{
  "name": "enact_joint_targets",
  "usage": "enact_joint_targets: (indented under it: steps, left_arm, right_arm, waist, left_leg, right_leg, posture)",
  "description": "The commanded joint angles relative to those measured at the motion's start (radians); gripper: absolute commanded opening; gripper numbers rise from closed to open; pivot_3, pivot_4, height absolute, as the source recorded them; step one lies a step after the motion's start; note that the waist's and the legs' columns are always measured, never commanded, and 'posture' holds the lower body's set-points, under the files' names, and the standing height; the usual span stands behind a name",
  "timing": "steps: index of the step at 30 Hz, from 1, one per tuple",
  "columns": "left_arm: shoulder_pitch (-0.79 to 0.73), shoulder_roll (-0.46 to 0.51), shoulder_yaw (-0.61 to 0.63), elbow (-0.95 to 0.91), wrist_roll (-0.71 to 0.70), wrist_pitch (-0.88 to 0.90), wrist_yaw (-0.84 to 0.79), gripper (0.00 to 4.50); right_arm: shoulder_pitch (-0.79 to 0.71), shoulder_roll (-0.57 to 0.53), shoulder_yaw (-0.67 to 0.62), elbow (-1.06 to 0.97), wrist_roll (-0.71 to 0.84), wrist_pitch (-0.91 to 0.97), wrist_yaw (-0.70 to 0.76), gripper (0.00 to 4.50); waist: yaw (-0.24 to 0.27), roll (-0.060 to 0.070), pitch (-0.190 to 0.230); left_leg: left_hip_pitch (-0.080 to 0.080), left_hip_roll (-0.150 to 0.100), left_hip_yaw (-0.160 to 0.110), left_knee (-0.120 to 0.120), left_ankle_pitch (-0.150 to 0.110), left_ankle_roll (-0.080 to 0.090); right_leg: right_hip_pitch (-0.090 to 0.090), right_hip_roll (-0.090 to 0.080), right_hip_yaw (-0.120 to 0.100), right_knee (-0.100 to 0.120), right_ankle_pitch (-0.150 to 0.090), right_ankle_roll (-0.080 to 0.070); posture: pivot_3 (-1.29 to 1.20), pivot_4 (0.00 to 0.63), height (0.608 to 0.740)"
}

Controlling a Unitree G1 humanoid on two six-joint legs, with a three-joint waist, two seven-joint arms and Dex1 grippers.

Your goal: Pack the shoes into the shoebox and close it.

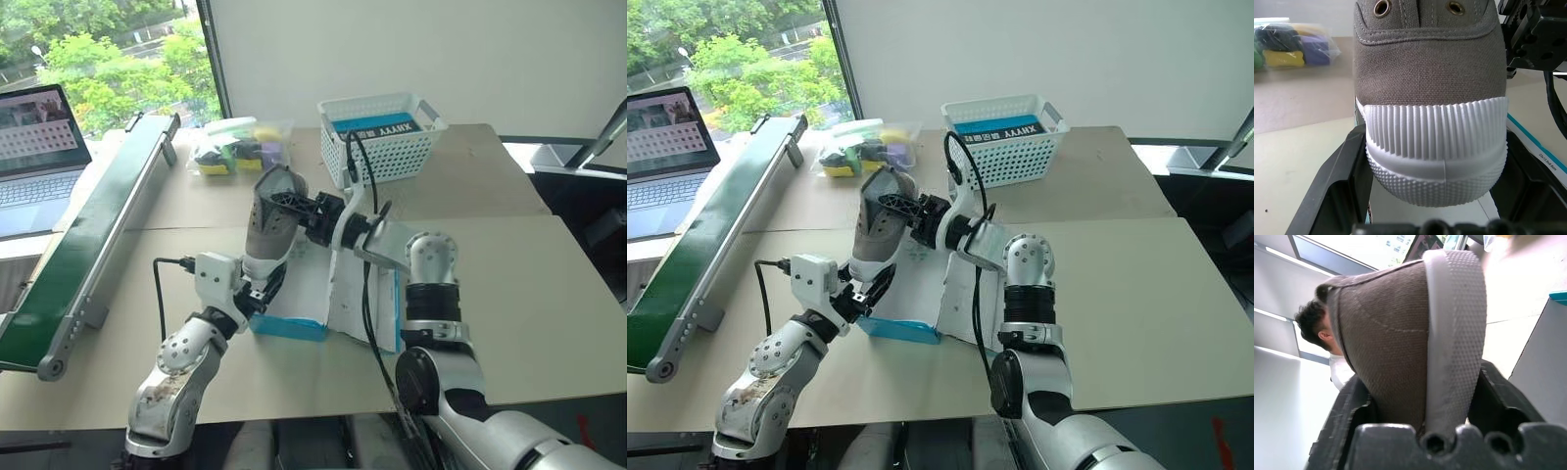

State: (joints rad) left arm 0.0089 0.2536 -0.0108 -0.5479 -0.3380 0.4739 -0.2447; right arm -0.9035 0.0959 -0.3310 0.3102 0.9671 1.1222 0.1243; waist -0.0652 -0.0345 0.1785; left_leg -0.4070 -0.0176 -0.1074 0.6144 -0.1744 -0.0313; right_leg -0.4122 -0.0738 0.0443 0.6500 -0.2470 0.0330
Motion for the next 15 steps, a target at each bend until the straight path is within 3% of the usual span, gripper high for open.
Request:
enact_joint_targets:
  steps: [1, 2, 3, 5, 10, 15]
  left_arm:
    - [-0.011, 0.012, -0.002, -0.023, 0.032, -0.018, 0.007, 2.93]
    - [-0.007, 0.026, -0.017, -0.027, 0.049, -0.014, 0.000, 2.93]
    - [-0.004, 0.040, -0.032, -0.029, 0.067, -0.010, -0.008, 3.71]
    - [0.007, 0.070, -0.063, -0.045, 0.081, 0.001, -0.033, 4.42]
    - [0.063, 0.139, -0.073, -0.106, 0.080, 0.000, -0.089, 4.47]
    - [0.109, 0.202, -0.022, -0.130, 0.067, -0.002, -0.127, 4.47]
  right_arm:
    - [-0.032, 0.116, 0.028, -0.058, 0.063, 0.008, 0.002, 0.79]
    - [-0.031, 0.112, 0.033, -0.061, 0.060, 0.006, -0.004, 0.74]
    - [-0.030, 0.110, 0.036, -0.064, 0.058, 0.002, -0.011, 0.58]
    - [-0.031, 0.100, 0.042, -0.080, 0.022, -0.043, -0.043, 0.54]
    - [-0.082, 0.017, 0.053, -0.060, -0.106, -0.102, -0.229, 0.54]
    - [-0.112, -0.069, -0.006, -0.114, -0.099, 0.171, -0.403, 0.54]
  waist:
    - [0.001, 0.000, 0.000]
    - [0.002, 0.000, 0.000]
    - [0.002, 0.000, 0.000]
    - [0.000, 0.000, 0.000]
    - [0.000, 0.001, 0.001]
    - [0.002, 0.002, 0.001]
  left_leg:
    - [0.000, 0.000, 0.000, 0.000, 0.000, 0.000]
    - [0.000, 0.000, 0.000, 0.000, 0.000, 0.000]
    - [0.000, 0.000, 0.000, 0.000, 0.000, 0.000]
    - [0.000, 0.000, 0.000, 0.000, 0.000, 0.000]
    - [0.000, 0.000, 0.000, 0.000, 0.000, 0.000]
    - [-0.006, 0.000, 0.000, 0.000, 0.000, 0.000]
  right_leg:
    - [0.000, 0.000, 0.000, 0.000, 0.000, 0.000]
    - [0.000, 0.000, 0.000, 0.000, 0.000, 0.000]
    - [0.000, 0.000, 0.000, 0.000, 0.000, 0.000]
    - [0.000, 0.000, 0.000, 0.000, 0.000, 0.000]
    - [0.000, 0.000, 0.000, 0.000, 0.000, 0.000]
    - [-0.009, 0.000, 0.001, 0.005, 0.000, -0.001]
  posture:
    - [0.00, 0.150, 0.729]
    - [0.00, 0.150, 0.729]
    - [0.00, 0.150, 0.729]
    - [0.00, 0.150, 0.729]
    - [0.00, 0.150, 0.729]
    - [0.00, 0.150, 0.729]
